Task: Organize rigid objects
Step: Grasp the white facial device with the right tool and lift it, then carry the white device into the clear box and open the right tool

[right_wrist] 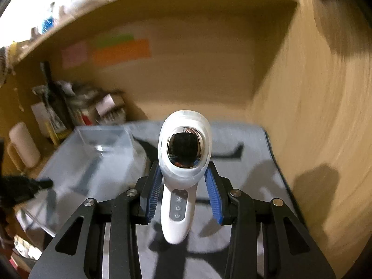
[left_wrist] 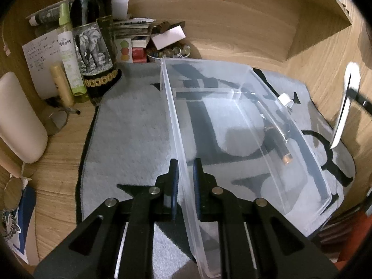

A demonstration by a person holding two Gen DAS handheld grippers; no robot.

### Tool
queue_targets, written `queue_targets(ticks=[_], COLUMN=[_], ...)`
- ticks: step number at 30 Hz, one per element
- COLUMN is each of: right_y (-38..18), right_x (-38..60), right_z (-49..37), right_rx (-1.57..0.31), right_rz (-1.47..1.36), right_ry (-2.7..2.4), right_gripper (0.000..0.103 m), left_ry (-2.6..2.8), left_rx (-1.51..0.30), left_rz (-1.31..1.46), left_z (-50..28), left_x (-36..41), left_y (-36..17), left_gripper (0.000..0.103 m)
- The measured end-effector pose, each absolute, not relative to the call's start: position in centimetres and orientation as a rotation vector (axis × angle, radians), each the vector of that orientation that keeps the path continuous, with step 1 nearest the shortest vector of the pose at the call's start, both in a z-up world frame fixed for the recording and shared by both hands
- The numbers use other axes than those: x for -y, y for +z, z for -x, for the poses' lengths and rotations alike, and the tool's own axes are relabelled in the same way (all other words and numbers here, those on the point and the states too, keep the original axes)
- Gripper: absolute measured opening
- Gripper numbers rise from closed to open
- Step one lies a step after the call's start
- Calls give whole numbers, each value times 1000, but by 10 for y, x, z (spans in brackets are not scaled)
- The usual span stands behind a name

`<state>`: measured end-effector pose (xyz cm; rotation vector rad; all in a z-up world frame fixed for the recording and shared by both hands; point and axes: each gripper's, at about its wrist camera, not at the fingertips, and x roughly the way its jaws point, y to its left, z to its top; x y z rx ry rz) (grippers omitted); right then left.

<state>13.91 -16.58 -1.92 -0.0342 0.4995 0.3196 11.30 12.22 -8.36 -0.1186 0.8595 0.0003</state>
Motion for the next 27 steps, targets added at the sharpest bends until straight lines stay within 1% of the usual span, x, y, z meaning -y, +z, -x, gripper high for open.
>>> queue_targets(ticks=[3,7,14,27], right_y=[3,19,22,-29], right_x=[149,124,84,37], right_z=[-137,-136,-138,-162], right_rx=[-434,-380,-337,-520], right_rz=[50,76,119,191], right_ry=[373,451,581,676], right_gripper=[35,35,35,35], left_ry=[9,9,12,17], left_rx=[-850,-851,-858,-850], left_rz=[112,116,105,108], left_z=[-112,-111,-106,-103], left_x=[-122,-122,-120,-118], left_y=[-81,-81,-80,-80], left_gripper=[12,11,9,9])
